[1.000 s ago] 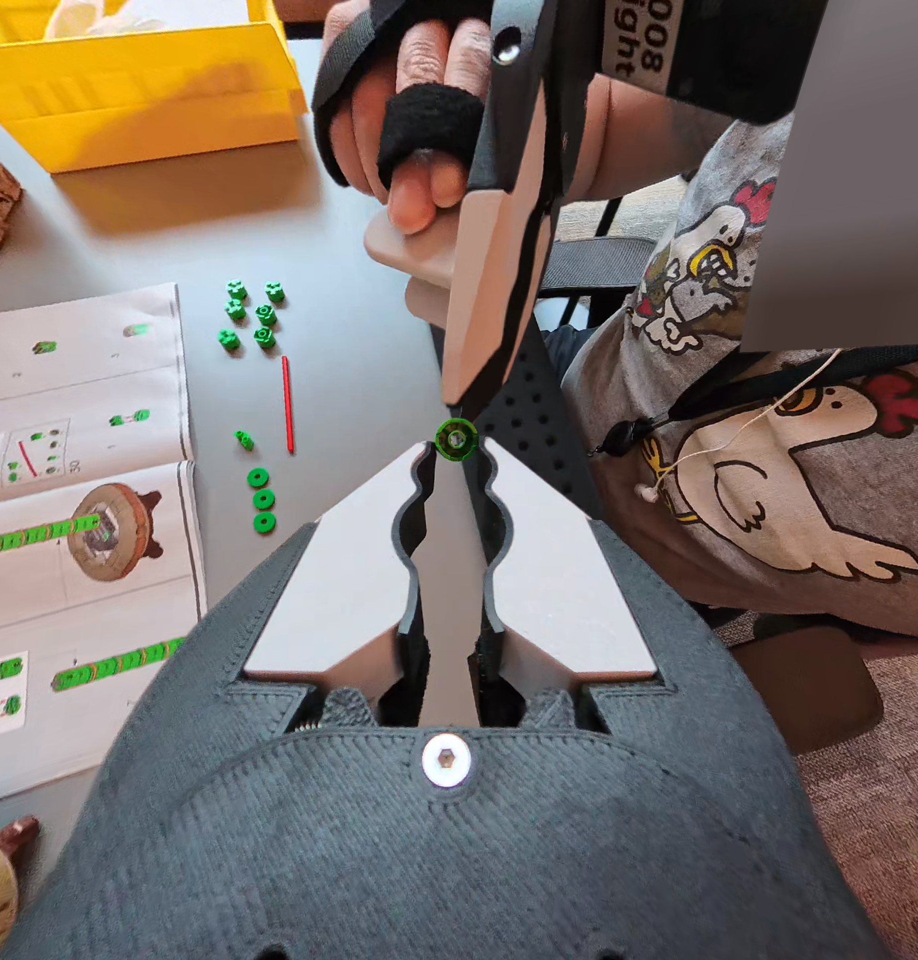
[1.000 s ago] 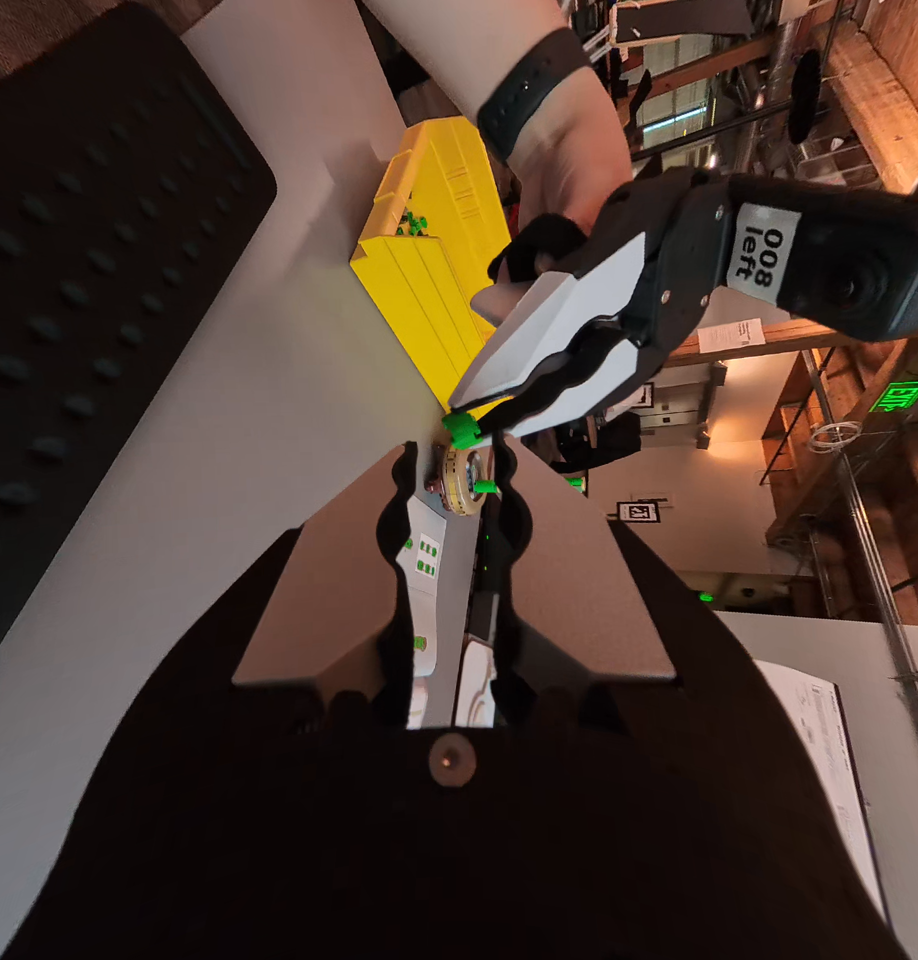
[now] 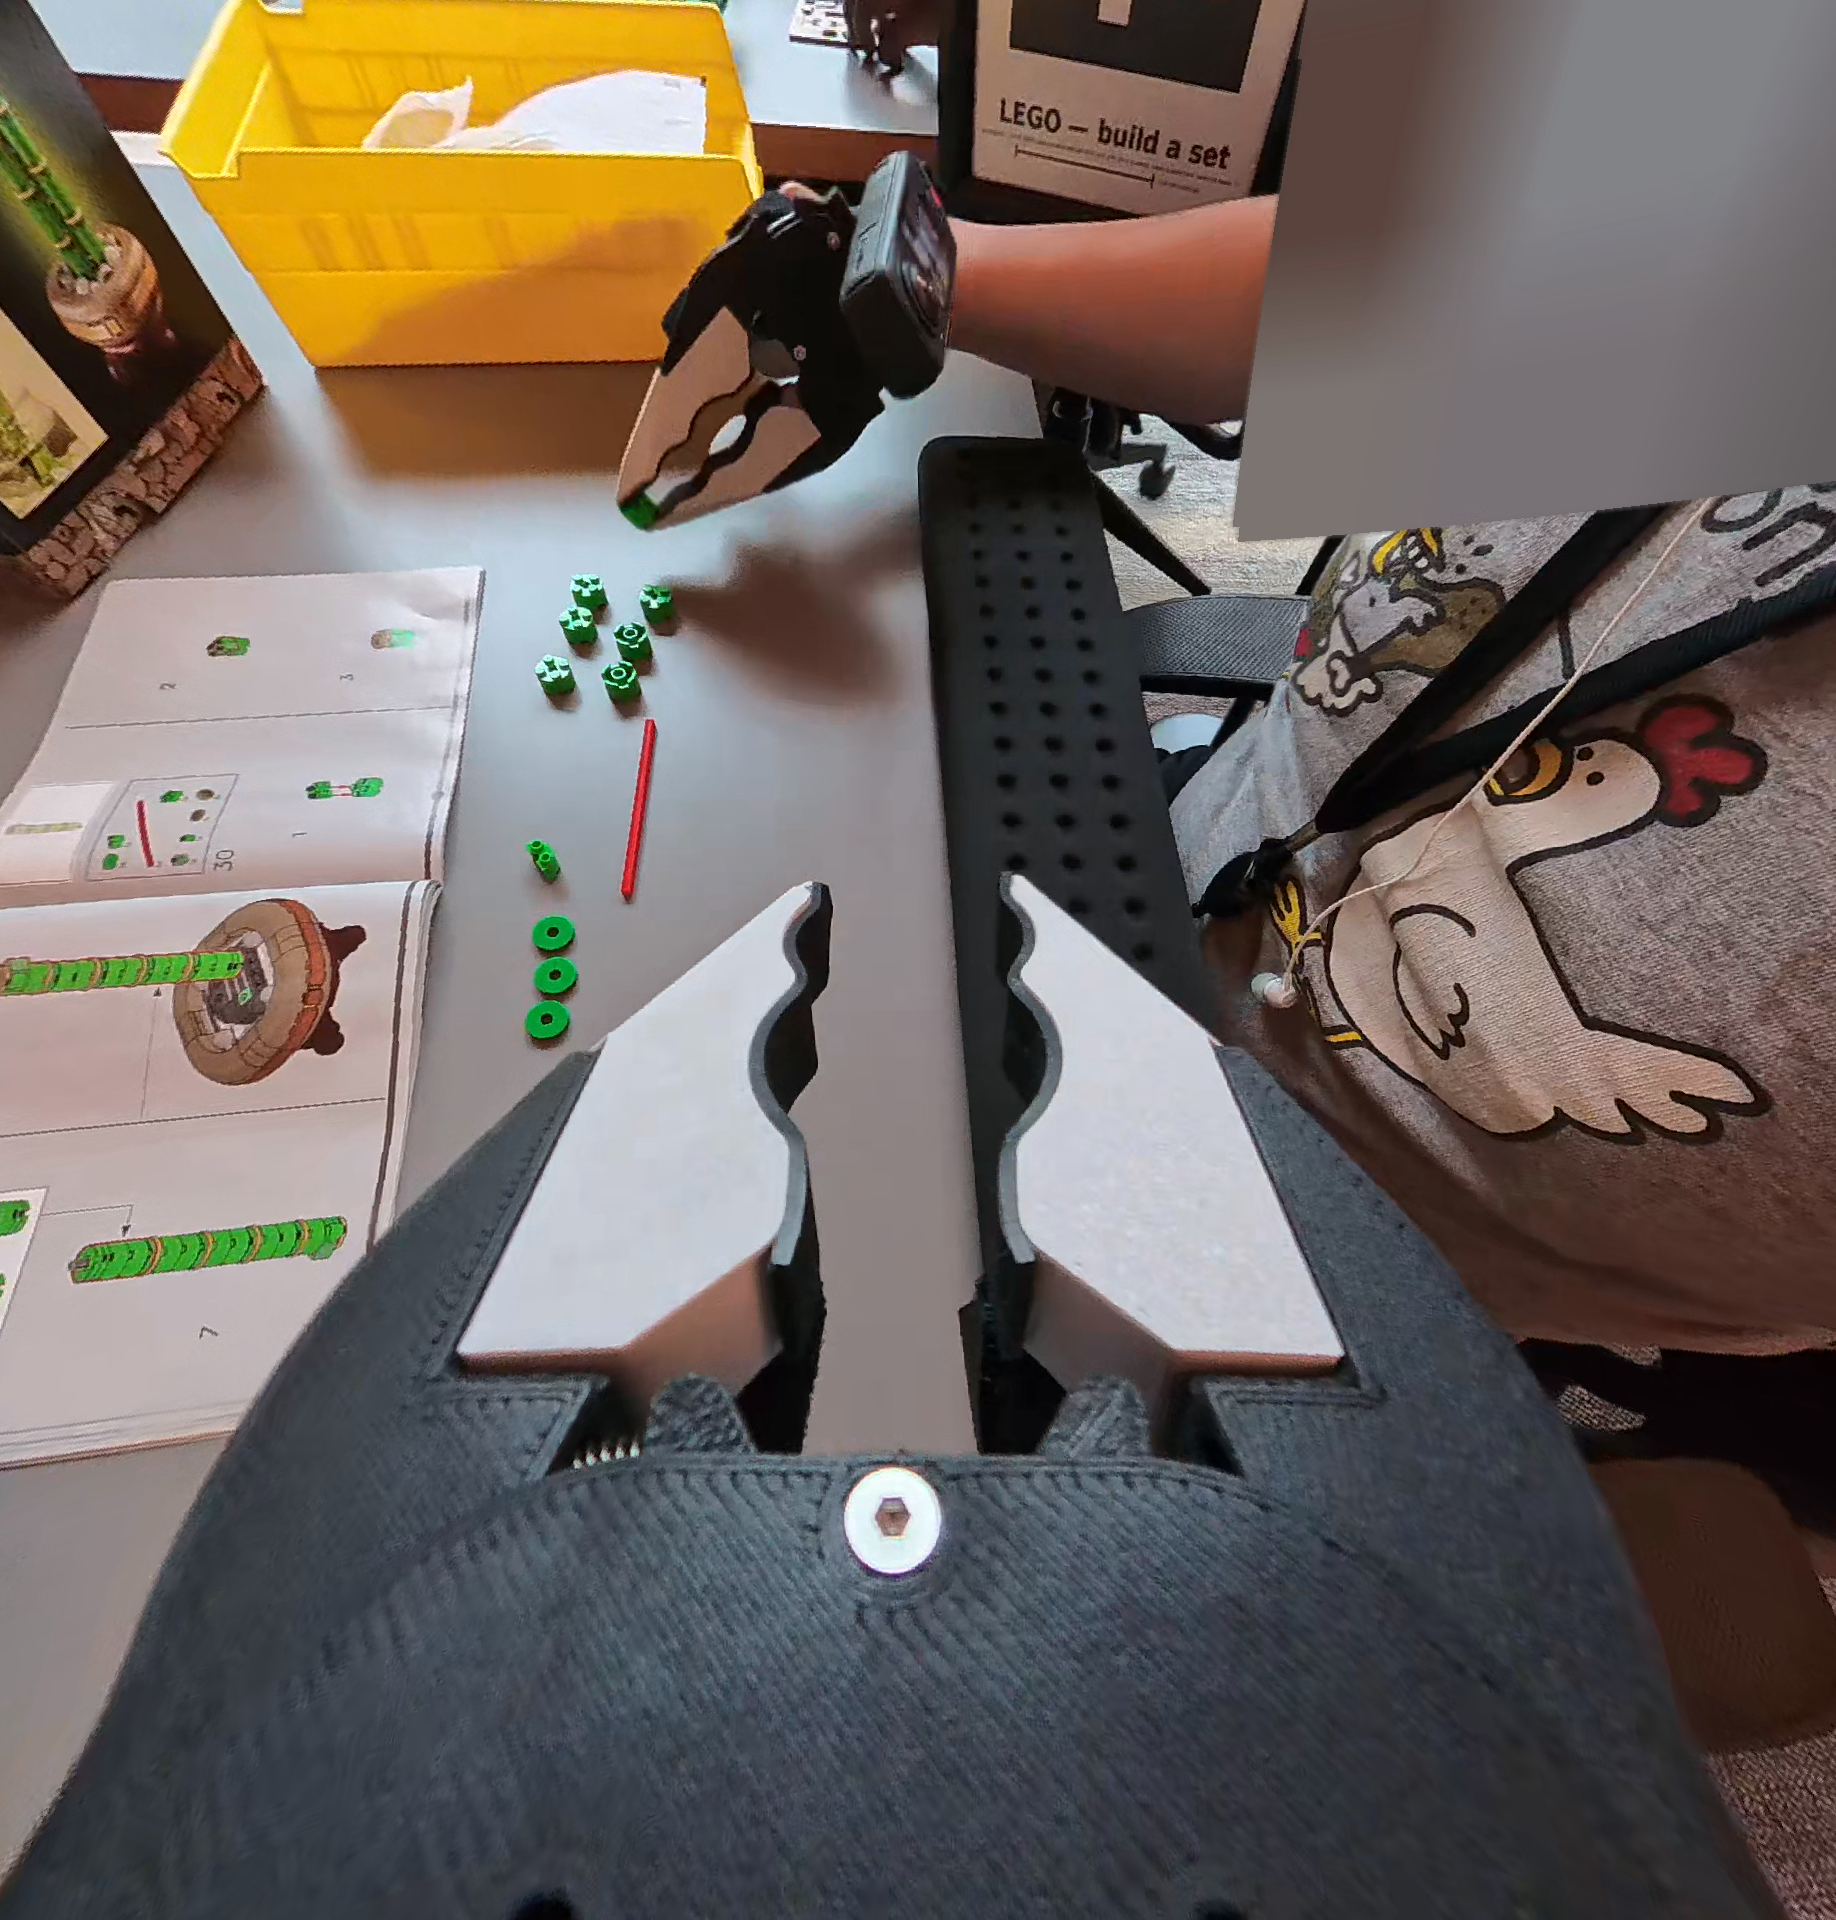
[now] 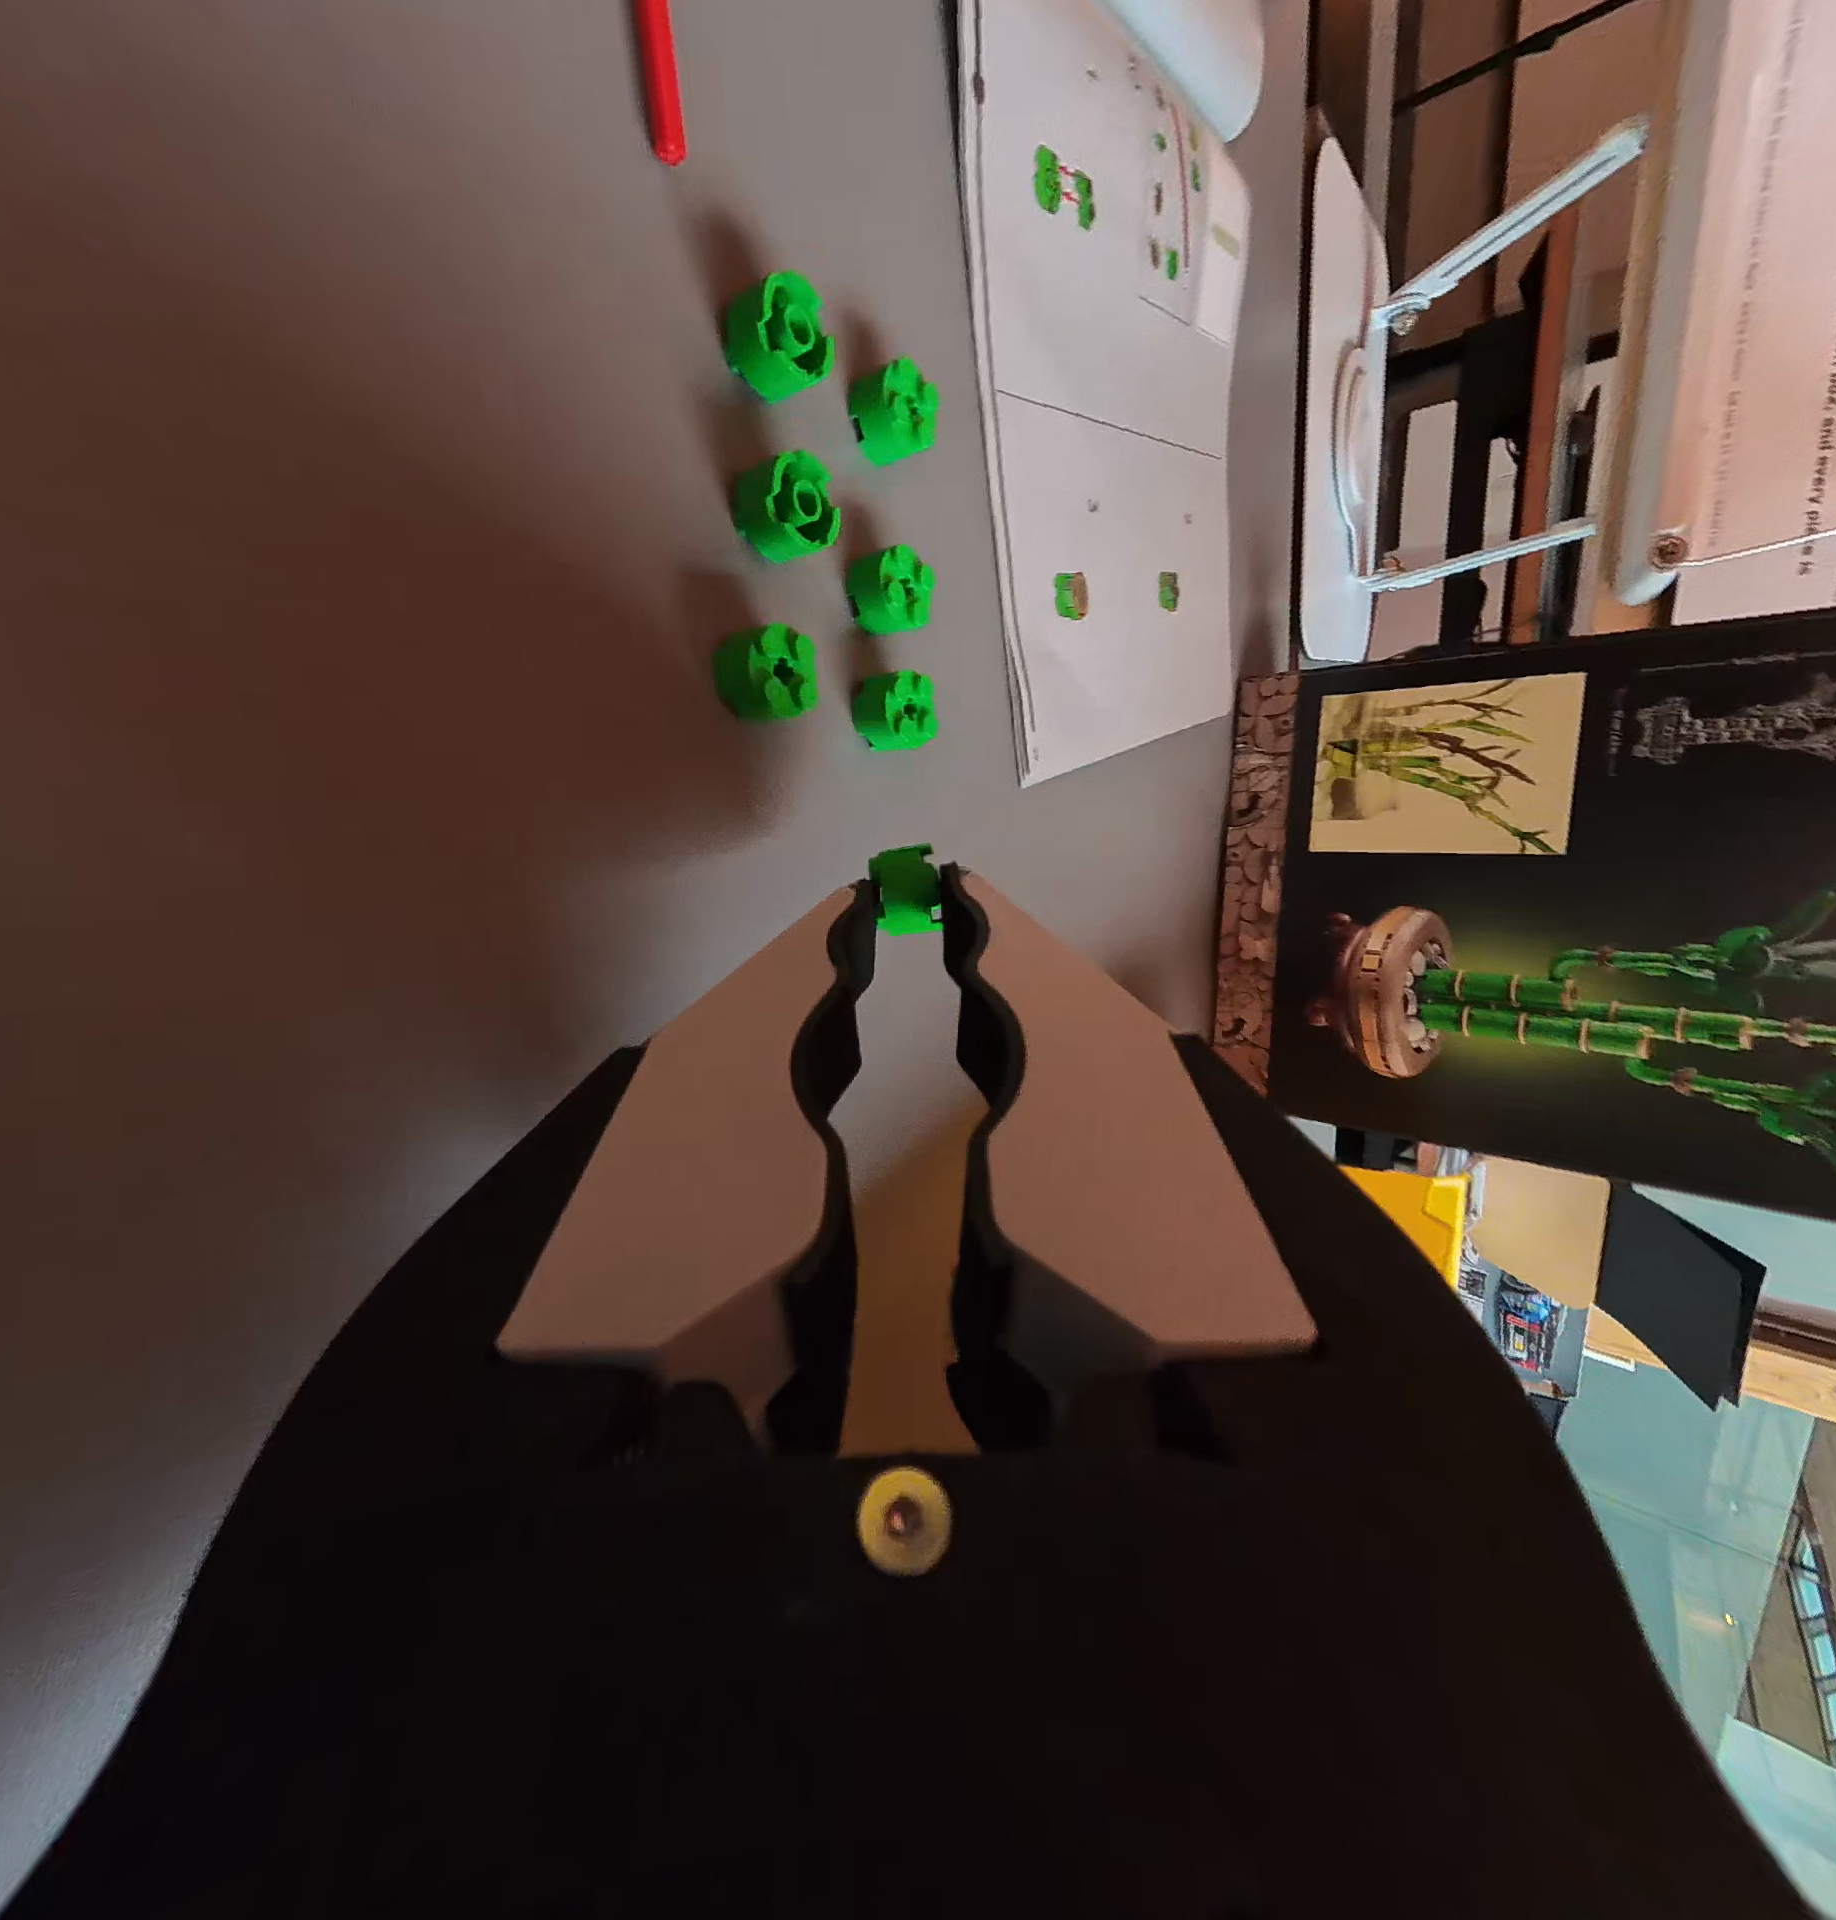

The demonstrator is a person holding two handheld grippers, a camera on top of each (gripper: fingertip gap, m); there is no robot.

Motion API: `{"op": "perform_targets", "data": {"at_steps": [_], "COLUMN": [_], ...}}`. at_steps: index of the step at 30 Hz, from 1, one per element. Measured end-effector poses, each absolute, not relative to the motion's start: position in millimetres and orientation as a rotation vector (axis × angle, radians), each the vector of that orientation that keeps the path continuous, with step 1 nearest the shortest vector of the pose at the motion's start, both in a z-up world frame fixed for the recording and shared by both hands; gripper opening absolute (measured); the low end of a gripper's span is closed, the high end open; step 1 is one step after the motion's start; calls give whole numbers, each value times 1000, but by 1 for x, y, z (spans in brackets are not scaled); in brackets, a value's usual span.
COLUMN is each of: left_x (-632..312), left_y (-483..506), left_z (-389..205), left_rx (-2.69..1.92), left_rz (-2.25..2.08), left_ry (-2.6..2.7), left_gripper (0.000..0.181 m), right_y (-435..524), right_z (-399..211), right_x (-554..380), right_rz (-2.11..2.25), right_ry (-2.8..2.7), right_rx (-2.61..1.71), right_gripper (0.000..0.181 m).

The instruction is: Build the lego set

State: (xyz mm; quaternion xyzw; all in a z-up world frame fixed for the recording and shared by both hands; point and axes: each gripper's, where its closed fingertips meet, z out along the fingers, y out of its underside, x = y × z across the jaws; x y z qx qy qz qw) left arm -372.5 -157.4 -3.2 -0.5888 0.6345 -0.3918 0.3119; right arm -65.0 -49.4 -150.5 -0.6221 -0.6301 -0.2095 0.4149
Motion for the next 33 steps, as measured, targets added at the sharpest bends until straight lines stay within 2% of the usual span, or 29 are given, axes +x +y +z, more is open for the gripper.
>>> {"op": "perform_targets", "data": {"at_steps": [20, 33], "left_x": [-379, -379], "left_y": [-161, -166], "left_z": [0, 7], "left_rx": [-1598, -1582], "left_rz": [-990, -940], "left_ry": [1616, 1619], "left_gripper": [26, 26], "right_y": [-47, -68], "right_z": [-167, -170], "right_x": [-63, -61], "right_rz": [-472, -121], "right_ry": [-1766, -1716], "right_rx": [-1686, -1951], "right_gripper": [12, 15]}}
